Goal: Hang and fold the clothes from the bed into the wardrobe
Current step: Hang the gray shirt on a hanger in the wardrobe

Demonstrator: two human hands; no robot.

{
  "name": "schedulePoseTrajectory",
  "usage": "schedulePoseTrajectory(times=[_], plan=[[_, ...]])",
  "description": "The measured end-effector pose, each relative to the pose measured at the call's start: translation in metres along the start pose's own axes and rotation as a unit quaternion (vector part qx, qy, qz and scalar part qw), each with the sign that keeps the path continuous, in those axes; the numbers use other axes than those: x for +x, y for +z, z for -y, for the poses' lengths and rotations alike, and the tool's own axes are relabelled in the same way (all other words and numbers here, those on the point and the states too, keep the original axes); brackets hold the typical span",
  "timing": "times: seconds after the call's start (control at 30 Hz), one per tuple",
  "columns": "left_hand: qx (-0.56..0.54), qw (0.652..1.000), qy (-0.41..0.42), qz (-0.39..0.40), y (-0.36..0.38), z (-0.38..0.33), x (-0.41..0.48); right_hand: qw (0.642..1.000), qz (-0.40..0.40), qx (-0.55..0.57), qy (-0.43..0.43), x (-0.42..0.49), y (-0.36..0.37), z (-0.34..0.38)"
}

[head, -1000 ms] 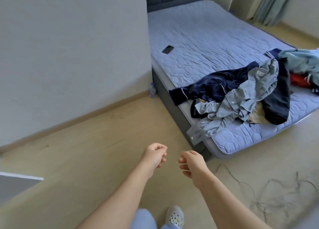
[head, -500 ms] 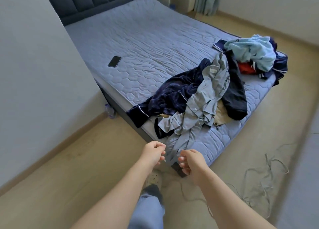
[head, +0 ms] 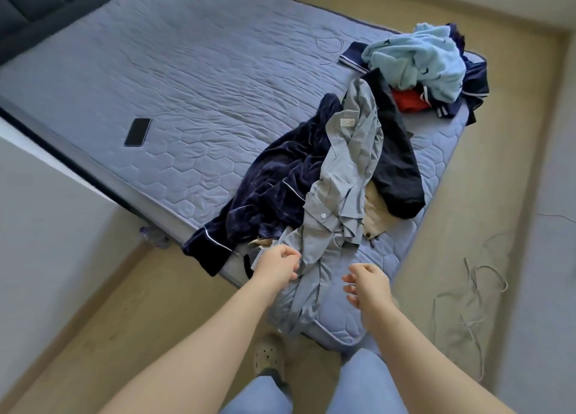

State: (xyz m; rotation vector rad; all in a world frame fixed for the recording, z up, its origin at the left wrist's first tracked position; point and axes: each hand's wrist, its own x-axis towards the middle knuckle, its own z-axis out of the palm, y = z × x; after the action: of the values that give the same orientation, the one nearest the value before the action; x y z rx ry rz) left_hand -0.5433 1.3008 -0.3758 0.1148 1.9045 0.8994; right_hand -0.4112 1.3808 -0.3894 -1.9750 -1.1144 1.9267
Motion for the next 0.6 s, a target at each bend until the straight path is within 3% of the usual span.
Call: schedulePoseTrajectory(times=[0.17, 0.4, 0.53, 0.6], plan=[[-0.044, 0.999, -0.027, -0.01, 0.049, -0.044, 0.052, 0.998, 0.032, -0.049, 0.014, 0.072, -0.026, 0.049], [-0.05, 0.99, -0.083, -0.1, 0.103, -0.092, 0.13, 0.981, 0.089, -0.167, 0.026, 0.181, -0.046, 0.118], [-0.005, 0.99, -0.074, -0.12, 0.131, -0.112, 0.187, 0.968, 0.114, -0.22, 0.037, 0.243, -0.043, 0.145], [0.07, 0.987, -0.066, -0.132, 0.141, -0.114, 0.22, 0.968, 0.118, -0.216, 0.058, 0.272, -0.039, 0.149]])
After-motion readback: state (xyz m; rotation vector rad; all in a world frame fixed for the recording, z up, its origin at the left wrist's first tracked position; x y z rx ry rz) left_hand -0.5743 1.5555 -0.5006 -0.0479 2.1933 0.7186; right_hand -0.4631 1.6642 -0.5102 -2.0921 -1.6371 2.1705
